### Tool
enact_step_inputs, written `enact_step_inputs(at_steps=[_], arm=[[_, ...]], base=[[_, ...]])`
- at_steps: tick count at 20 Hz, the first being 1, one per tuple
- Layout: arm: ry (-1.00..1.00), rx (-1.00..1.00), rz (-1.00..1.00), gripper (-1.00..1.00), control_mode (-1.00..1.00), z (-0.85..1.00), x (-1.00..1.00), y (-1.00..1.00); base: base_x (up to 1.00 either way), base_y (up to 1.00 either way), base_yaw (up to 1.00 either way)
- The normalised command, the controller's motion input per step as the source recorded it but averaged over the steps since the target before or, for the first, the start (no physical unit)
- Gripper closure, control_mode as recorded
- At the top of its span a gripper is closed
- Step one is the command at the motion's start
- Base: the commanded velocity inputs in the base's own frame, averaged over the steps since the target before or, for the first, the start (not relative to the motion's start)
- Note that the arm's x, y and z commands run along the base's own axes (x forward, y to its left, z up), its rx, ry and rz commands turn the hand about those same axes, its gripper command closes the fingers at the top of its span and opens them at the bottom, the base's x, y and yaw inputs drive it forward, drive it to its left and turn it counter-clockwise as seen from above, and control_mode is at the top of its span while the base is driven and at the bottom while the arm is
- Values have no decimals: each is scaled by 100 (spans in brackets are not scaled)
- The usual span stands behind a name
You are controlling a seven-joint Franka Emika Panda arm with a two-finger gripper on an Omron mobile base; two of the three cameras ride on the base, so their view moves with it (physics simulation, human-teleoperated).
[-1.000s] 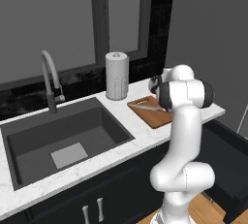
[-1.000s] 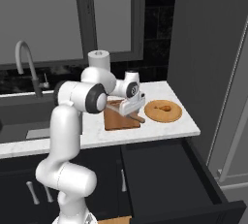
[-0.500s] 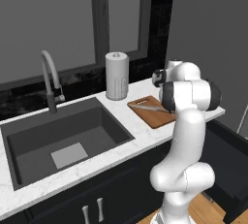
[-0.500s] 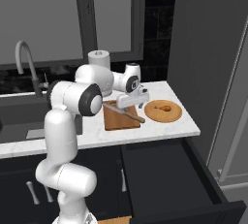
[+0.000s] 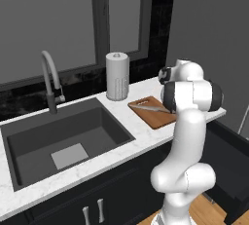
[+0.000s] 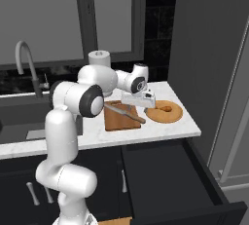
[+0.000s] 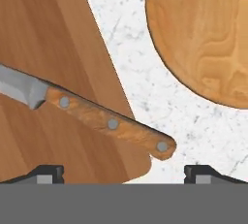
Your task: Pick up the knife from the drawer and place it on the cutting board. Then place the meat from the plate to the cutting board.
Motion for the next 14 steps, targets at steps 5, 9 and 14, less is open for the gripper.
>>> enact_step_inputs(at_steps=[5,9,14], arm=[[0,0,-77,-100,-100,3,8,-6],[0,0,-67,-100,-100,1,22,-18],[3,0,-51,-100,-100,3,28,-35]], base=[[0,0,0],[0,0,0],[0,0,0]])
